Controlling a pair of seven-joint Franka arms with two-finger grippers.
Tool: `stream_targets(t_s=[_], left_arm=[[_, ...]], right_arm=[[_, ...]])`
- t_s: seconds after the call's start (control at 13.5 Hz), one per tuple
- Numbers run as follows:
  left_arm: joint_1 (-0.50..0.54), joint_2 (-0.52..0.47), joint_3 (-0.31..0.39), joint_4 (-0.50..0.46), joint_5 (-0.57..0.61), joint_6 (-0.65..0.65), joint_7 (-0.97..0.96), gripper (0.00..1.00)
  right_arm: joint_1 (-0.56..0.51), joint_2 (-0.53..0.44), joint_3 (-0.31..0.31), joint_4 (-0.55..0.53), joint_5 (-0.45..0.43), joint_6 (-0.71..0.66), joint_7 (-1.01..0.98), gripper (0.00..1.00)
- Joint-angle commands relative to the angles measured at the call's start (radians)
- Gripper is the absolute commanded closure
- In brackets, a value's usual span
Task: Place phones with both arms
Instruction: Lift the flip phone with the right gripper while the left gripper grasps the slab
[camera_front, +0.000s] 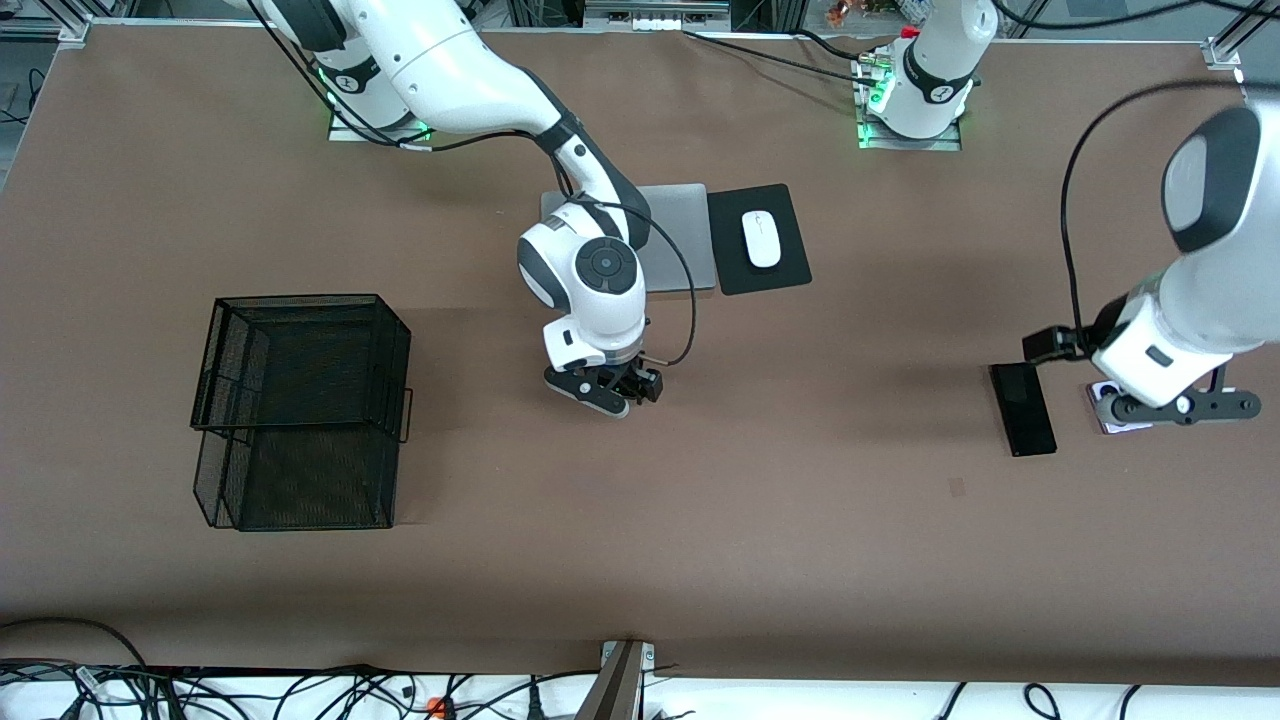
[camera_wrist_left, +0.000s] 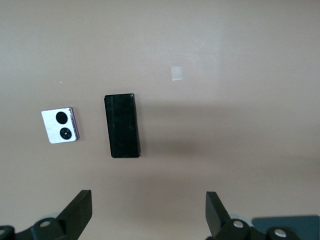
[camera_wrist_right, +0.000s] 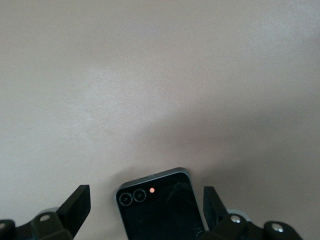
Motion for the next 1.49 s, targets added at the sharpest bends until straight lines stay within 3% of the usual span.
stream_targets(t_s=[0.0, 0.52, 0.67, 0.89, 0.97, 1.04, 1.11, 1.19, 1.26, 1.41], left_arm=[[0.023, -0.012, -0.011, -0.141, 0.015, 0.138, 0.011, 0.00], [0.143, 0.052, -0.010, -0.435, 0.055, 0.583, 0.076, 0.00], [0.193, 0.110, -0.011, -0.440, 0.125, 0.671, 0.076, 0.00], [0.204, 0.159, -0.013, -0.436, 0.116, 0.694, 0.059, 0.00], [0.206, 0.178, -0.013, -0.431, 0.116, 0.700, 0.059, 0.00], [0.218, 0.190, -0.013, -0.436, 0.116, 0.734, 0.059, 0.00], [0.229, 0.205, -0.013, -0.442, 0.116, 0.757, 0.060, 0.00], [0.236, 0.218, -0.014, -0.442, 0.116, 0.772, 0.060, 0.00], [0.240, 0.224, -0.014, -0.442, 0.116, 0.777, 0.062, 0.00], [0.249, 0.235, -0.016, -0.442, 0.115, 0.795, 0.062, 0.00]], right_arm=[[0.007, -0.007, 0.003, -0.024, -0.022, -0.001, -0.030, 0.00], [0.033, -0.006, 0.004, -0.068, -0.016, -0.002, -0.084, 0.00], [0.035, -0.006, 0.004, -0.077, -0.015, -0.005, -0.085, 0.00], [0.037, -0.006, 0.006, -0.090, -0.015, 0.001, -0.084, 0.00], [0.037, -0.006, 0.006, -0.090, -0.013, 0.004, -0.085, 0.08], [0.037, -0.006, 0.006, -0.090, -0.013, 0.004, -0.087, 0.32], [0.037, -0.006, 0.006, -0.088, -0.012, 0.002, -0.090, 0.67], [0.037, -0.007, 0.006, -0.085, -0.012, 0.002, -0.091, 0.89], [0.035, -0.014, 0.006, -0.082, -0.010, 0.002, -0.093, 1.00], [0.026, -0.041, 0.007, -0.071, -0.004, -0.019, -0.097, 1.00]])
